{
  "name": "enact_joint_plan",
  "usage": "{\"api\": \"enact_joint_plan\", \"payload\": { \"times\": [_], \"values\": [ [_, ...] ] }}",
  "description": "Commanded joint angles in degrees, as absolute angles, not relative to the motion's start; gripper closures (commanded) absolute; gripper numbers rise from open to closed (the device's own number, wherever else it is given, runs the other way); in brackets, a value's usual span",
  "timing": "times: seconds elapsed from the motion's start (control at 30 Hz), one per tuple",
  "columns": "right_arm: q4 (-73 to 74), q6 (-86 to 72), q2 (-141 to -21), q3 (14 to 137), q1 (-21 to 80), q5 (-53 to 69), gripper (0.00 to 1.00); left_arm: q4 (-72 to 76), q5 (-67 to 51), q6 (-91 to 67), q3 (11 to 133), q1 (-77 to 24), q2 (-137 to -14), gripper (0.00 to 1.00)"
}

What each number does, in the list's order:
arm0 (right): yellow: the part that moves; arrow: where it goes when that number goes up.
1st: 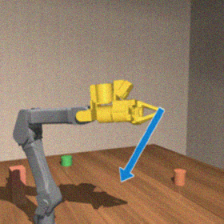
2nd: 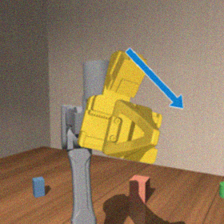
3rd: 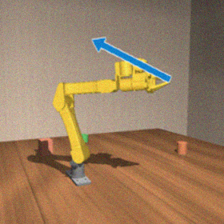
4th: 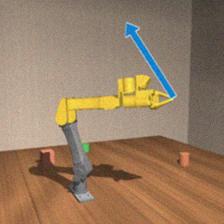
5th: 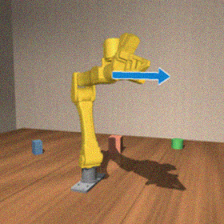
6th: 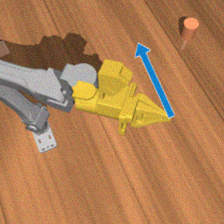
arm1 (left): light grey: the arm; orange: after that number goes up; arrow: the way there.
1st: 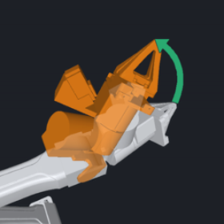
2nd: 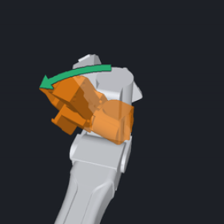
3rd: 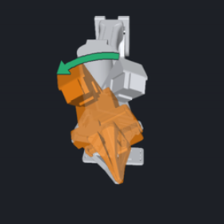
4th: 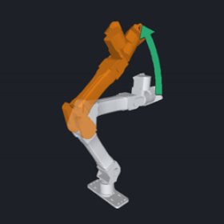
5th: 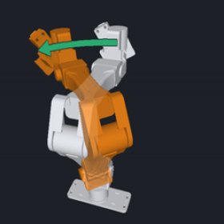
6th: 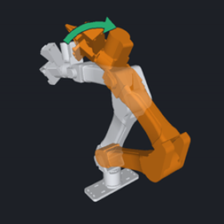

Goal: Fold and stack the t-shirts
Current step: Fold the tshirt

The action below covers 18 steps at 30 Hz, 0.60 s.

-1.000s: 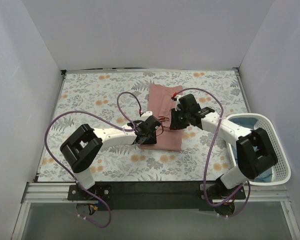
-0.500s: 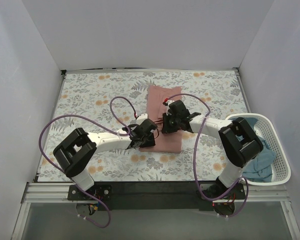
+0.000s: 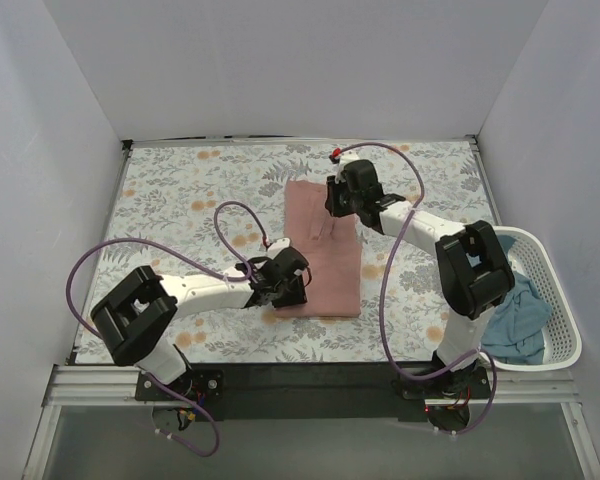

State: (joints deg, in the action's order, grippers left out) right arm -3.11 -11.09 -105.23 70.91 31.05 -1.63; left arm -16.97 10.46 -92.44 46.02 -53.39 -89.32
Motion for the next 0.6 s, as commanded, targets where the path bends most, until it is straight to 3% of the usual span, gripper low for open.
{"api": "enact_joint_plan", "payload": {
  "times": [0.0,0.27,0.43,0.57],
  "values": [
    [-5.5,-10.4,-99.0,69.6,29.7,6.6,0.74,-21.2,11.0,-94.7,44.8,-53.7,-85.4,0.63],
    [-14.5,-27.0,-82.3,43.8,26.6,37.0,0.65,-18.8,15.9,-97.3,42.5,-53.5,-74.6,0.58],
    [-27.8,-37.2,-76.9,28.2,26.5,45.2,0.61,-13.6,9.6,-99.8,35.8,-51.3,-73.7,0.67],
    [-32.3,-37.4,-80.6,20.2,25.7,46.4,0.60,-11.8,6.4,-104.3,31.6,-50.0,-75.1,0.71]
  ]
}}
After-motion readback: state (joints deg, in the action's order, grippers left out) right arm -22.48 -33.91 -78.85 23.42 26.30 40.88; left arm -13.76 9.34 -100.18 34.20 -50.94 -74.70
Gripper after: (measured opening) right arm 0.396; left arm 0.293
